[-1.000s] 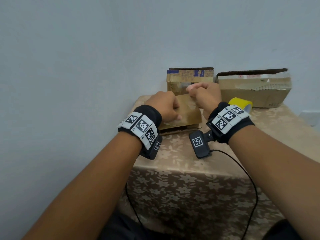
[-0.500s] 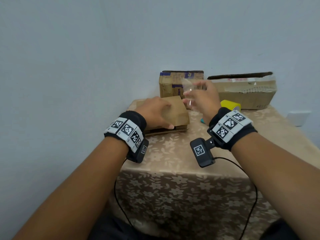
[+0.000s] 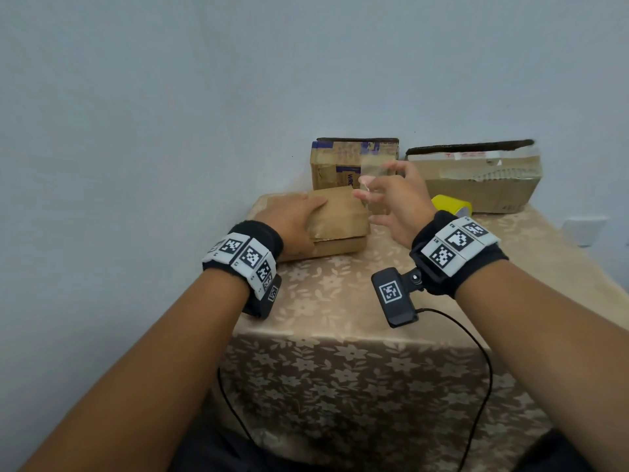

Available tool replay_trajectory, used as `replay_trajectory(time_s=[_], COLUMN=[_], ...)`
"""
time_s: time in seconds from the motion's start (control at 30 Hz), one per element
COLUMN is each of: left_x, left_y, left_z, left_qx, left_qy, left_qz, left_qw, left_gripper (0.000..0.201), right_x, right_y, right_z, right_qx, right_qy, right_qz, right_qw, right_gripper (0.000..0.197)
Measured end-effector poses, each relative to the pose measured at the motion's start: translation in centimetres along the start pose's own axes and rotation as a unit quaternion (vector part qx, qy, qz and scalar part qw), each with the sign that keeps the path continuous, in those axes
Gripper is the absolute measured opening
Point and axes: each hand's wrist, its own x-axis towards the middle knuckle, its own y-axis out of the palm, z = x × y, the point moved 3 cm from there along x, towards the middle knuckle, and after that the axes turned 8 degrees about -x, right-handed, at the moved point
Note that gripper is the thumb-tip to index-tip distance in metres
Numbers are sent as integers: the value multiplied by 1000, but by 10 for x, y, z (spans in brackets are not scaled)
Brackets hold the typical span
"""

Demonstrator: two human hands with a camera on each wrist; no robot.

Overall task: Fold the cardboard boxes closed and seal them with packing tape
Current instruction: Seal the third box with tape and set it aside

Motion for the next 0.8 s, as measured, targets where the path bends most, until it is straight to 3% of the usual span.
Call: replay_trajectory(time_s=[0.3, 0.47, 0.57, 0.63, 0.73, 0.8], left_x=[-3, -3, 2, 5, 10, 13], left_y=[-31, -32, -31, -27, -18, -17], left_z=[12, 18, 23, 21, 17, 19], left_qx=[-156, -183, -180, -155, -83, -31], left_qy=[42, 78, 100, 97, 65, 55], left_qz=[-85, -95, -140, -161, -110, -104], left_qw=[983, 975, 969, 970, 988, 993], left_gripper=[70, 49, 39, 44, 81, 92], right_x=[-1, -2, -2, -3, -2, -2], right_y=[3, -4, -8, -8, -8, -8], right_z=[12, 19, 25, 22, 19, 20], right_qx=[118, 242, 262, 268, 273, 279], right_qy=[-89, -87, -78, -71, -67, -64], right_qz=[8, 21, 20, 20, 15, 18], right_qw=[989, 966, 962, 961, 959, 958], right_gripper=[58, 62, 64, 65, 64, 60])
